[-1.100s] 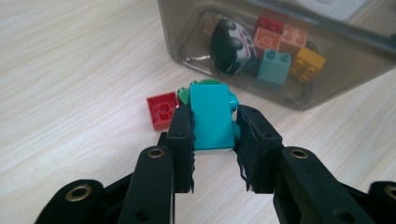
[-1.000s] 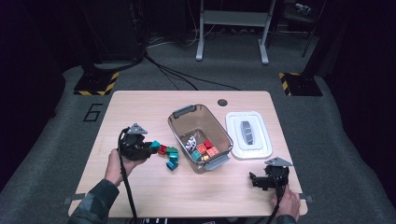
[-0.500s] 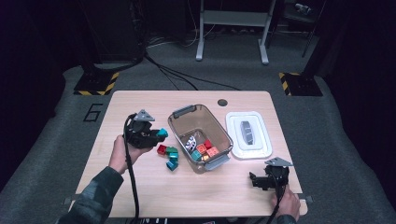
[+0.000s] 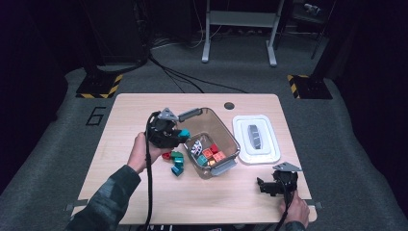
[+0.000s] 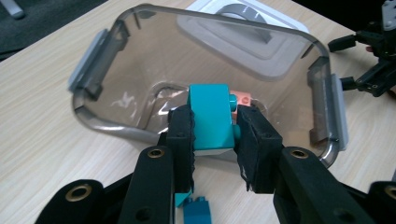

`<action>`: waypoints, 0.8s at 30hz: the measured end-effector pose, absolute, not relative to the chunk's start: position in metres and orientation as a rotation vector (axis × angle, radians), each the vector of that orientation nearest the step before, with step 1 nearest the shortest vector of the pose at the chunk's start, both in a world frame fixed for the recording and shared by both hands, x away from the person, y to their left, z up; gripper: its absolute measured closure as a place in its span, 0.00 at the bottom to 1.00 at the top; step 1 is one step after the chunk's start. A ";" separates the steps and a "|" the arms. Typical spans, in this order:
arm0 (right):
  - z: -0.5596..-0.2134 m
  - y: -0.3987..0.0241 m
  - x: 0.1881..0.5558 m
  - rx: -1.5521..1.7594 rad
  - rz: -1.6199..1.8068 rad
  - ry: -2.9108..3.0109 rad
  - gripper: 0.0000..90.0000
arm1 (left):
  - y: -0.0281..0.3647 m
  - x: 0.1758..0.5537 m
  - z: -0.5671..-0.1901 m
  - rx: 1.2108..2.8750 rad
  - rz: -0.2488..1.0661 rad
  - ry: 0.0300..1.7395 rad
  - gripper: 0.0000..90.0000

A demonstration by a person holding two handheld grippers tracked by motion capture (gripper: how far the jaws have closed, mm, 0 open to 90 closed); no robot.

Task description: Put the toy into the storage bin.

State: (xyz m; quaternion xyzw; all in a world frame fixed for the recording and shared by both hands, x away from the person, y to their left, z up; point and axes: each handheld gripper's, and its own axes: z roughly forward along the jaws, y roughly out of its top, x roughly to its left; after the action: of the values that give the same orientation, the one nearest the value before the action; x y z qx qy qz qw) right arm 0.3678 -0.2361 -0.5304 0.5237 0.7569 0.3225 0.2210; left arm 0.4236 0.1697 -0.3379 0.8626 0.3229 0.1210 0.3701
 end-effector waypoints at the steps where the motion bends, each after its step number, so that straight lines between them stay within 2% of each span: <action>1: -0.530 -0.236 0.368 1.448 0.892 2.092 0.00 | 0.165 0.424 -0.338 2.218 0.307 0.819 0.76; 15: -0.530 -0.236 0.368 1.447 0.892 2.092 0.00 | 0.131 0.424 -0.358 2.275 0.188 0.771 0.75; 24: -0.530 -0.236 0.368 1.448 0.892 2.091 0.00 | 0.122 0.423 -0.371 2.313 0.085 0.762 0.75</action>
State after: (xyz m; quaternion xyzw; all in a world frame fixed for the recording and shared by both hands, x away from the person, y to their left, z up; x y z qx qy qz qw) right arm 0.3678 -0.2361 -0.5303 0.5238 0.7567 0.3226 0.2214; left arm 0.4231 0.1223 -0.3712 0.8908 0.2936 0.0327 0.3452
